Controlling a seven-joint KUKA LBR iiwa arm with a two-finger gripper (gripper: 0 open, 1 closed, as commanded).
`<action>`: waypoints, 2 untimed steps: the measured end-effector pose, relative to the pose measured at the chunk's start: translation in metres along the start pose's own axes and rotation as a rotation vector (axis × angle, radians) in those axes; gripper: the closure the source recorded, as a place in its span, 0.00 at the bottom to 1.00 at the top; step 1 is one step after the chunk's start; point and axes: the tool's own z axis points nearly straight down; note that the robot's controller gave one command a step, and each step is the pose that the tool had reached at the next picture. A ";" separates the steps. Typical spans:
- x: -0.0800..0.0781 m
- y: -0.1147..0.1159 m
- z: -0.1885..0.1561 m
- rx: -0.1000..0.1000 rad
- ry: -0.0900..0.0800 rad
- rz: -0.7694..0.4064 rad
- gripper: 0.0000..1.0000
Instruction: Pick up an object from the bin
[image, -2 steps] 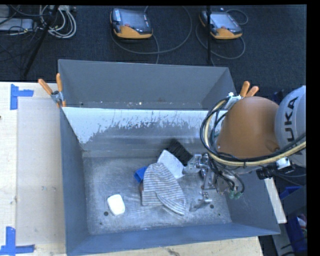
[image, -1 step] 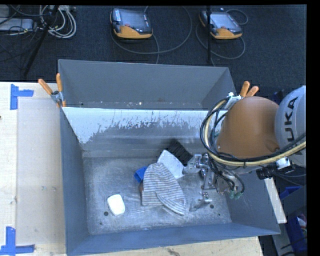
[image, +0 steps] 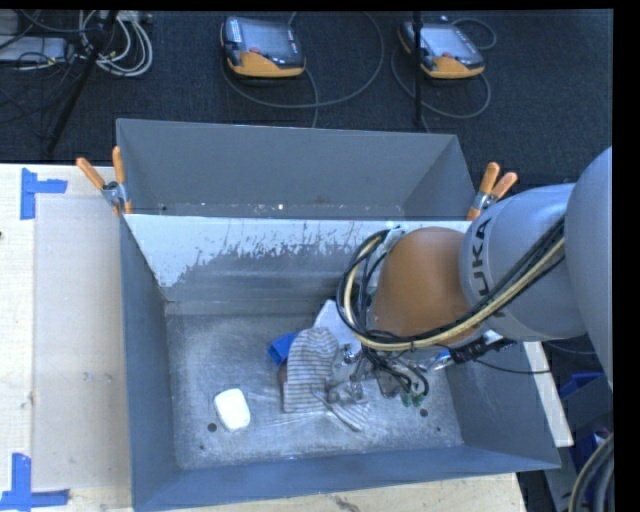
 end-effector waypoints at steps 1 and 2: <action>0.000 0.000 0.000 0.000 0.000 0.000 1.00; -0.013 -0.006 -0.127 0.000 -0.005 -0.012 1.00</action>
Offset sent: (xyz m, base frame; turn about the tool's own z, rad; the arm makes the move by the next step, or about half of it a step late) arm 0.0138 -0.0055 0.1272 -0.0133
